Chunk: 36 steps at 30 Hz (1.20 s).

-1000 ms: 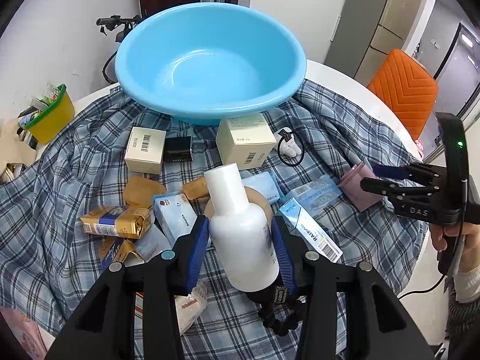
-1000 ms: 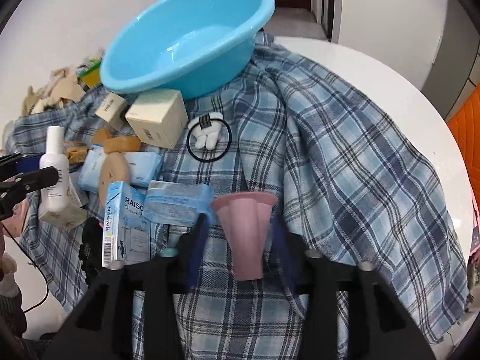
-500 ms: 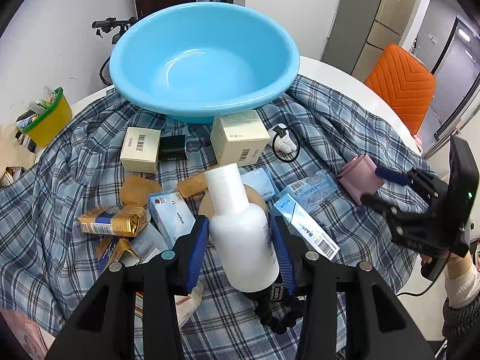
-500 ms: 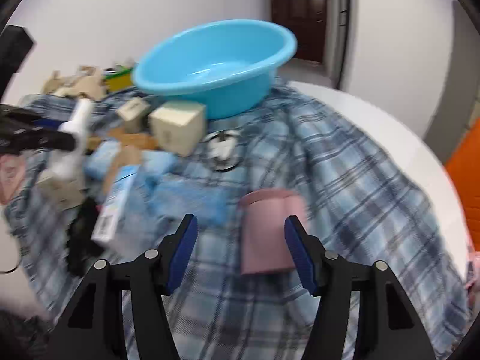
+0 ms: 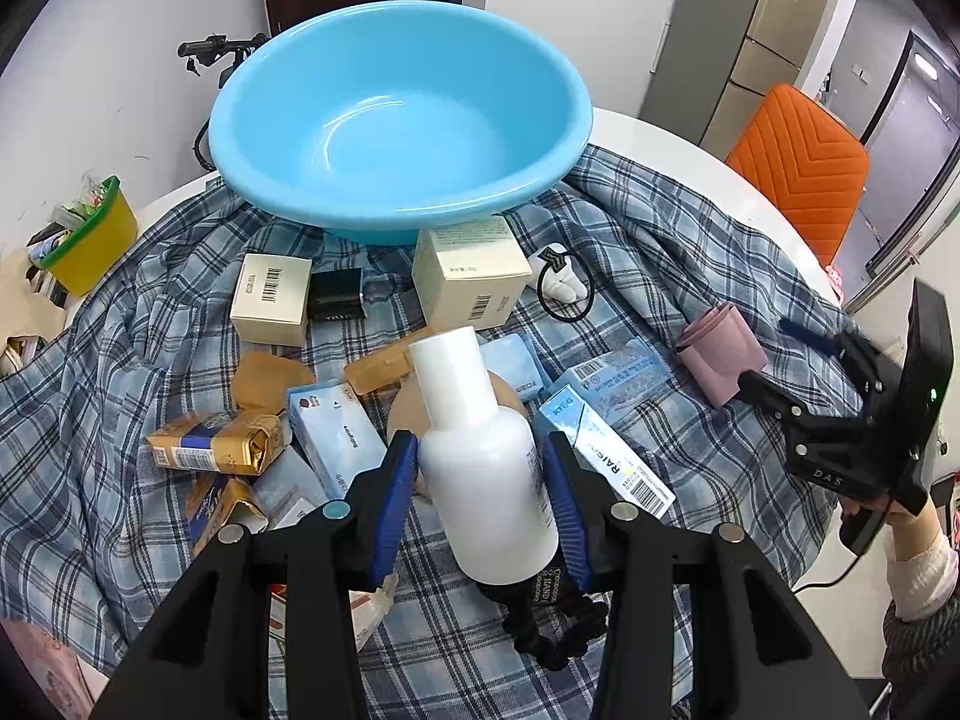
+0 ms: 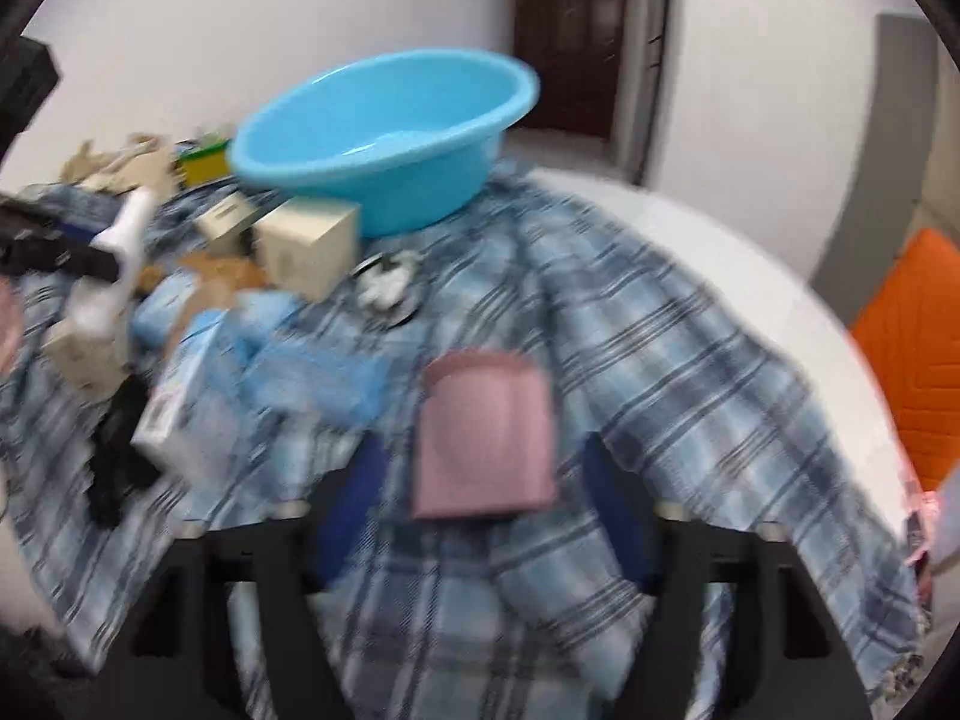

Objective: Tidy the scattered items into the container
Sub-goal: 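Grasp the stacked pink cups with the right gripper and lift them, then carry the white bottle and pink cups toward the blue basin with both tools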

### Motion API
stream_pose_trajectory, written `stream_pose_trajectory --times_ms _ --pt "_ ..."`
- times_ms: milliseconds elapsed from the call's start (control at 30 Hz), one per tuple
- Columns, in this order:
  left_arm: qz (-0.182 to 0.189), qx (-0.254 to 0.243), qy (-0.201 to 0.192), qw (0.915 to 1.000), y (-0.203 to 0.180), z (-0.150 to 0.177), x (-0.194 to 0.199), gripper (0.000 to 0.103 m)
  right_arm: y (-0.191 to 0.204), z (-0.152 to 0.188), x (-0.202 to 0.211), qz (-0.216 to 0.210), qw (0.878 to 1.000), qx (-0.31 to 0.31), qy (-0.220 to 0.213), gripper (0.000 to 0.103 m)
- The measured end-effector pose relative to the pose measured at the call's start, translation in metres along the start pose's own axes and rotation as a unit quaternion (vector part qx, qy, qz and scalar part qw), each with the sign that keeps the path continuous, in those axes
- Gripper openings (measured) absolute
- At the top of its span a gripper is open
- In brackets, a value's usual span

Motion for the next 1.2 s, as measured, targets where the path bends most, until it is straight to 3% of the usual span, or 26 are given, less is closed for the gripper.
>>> stream_pose_trajectory --times_ms 133,267,367,467,733,1033,1200 --pt "0.001 -0.004 0.0 1.0 -0.002 0.001 0.001 0.045 0.013 -0.017 -0.018 0.035 0.997 0.063 0.013 0.086" --pt "0.001 -0.002 -0.001 1.0 0.002 0.002 0.002 0.045 0.032 -0.021 -0.045 0.092 0.983 0.149 0.046 0.086" --pt "0.001 0.003 0.002 1.0 0.006 0.002 0.0 0.045 0.032 -0.021 -0.064 0.084 0.984 0.133 0.078 0.082" --pt "0.0 0.005 0.004 1.0 0.01 0.002 -0.001 0.045 0.024 -0.016 -0.076 0.069 0.987 0.096 0.111 0.065" --pt "-0.002 0.015 0.002 0.9999 0.019 0.003 -0.002 0.045 0.003 -0.024 -0.041 -0.001 0.998 -0.03 0.054 0.062" --pt "0.0 0.028 -0.04 0.9988 0.011 0.004 0.004 0.045 0.029 -0.041 0.019 -0.019 0.999 -0.043 -0.021 0.061" --pt "0.006 0.031 -0.037 0.9988 0.008 0.008 0.004 0.045 0.057 -0.042 0.027 -0.048 0.998 -0.032 -0.024 0.061"
Point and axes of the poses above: each gripper's, at about its wrist camera, not at the fingertips, and x roughly against the way its jaws point, y to its left, z to its underside, the point moved 5 cm from there along -x, roughly the way its jaws point, and after that the axes turned 1 degree about z, right-handed, at the moved point
